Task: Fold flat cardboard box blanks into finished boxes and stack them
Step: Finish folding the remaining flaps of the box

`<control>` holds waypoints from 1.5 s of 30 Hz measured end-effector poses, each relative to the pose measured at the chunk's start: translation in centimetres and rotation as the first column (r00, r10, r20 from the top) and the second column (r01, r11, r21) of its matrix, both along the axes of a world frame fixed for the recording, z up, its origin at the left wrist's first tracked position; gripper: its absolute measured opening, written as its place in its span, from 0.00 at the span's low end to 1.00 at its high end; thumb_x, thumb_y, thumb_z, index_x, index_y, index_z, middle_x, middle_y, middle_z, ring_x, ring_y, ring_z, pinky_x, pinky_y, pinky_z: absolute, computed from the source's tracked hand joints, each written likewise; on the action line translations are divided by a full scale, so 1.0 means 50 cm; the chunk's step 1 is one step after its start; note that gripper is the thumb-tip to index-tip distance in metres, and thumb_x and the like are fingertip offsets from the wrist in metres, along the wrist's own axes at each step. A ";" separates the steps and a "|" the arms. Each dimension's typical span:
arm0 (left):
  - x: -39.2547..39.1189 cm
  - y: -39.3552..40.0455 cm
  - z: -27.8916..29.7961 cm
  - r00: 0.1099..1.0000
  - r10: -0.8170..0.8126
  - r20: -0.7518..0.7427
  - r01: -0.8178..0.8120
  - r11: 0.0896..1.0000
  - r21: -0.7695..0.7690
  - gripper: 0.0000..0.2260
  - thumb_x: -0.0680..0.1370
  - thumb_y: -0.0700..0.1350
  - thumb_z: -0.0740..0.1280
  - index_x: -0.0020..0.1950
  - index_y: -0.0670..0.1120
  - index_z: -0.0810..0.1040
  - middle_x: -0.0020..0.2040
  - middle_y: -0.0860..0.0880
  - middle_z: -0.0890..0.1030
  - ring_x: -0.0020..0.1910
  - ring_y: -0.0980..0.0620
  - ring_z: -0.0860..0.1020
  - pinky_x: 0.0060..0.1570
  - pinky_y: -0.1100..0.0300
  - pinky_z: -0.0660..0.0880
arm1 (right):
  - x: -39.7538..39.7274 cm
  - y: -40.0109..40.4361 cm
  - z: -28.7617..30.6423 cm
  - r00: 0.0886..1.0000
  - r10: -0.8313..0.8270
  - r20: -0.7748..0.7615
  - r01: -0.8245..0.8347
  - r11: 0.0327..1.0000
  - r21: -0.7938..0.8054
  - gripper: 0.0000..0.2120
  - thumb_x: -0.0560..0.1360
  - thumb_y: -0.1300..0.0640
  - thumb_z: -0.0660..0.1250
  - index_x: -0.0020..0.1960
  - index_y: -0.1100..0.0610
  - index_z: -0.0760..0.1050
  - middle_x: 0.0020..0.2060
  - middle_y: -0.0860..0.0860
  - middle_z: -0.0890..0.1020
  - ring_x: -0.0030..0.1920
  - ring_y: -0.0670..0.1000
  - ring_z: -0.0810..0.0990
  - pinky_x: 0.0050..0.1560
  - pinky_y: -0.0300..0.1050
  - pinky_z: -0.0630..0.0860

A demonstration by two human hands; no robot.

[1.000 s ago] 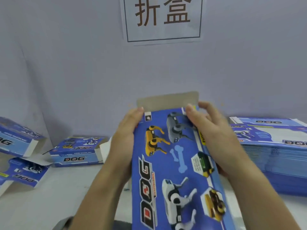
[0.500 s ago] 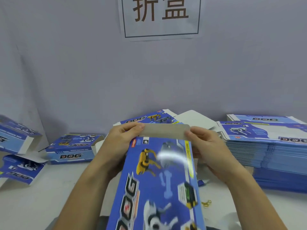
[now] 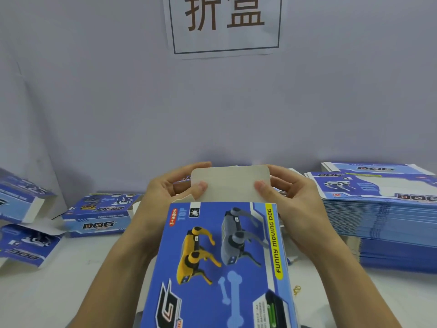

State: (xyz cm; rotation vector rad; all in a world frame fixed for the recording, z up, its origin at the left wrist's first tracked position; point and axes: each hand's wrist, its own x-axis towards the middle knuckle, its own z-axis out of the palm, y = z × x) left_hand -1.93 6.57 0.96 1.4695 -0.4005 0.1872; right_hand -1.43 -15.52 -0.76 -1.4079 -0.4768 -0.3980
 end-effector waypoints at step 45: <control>-0.093 -0.128 0.060 0.974 0.206 0.093 -0.185 0.963 -0.198 0.21 0.73 0.60 0.63 0.39 0.41 0.71 0.38 0.43 0.77 0.37 0.42 0.75 0.42 0.47 0.75 | -0.067 0.035 0.088 0.929 -0.303 0.213 0.293 0.953 0.075 0.17 0.75 0.42 0.62 0.42 0.55 0.77 0.43 0.61 0.77 0.39 0.62 0.77 0.45 0.65 0.77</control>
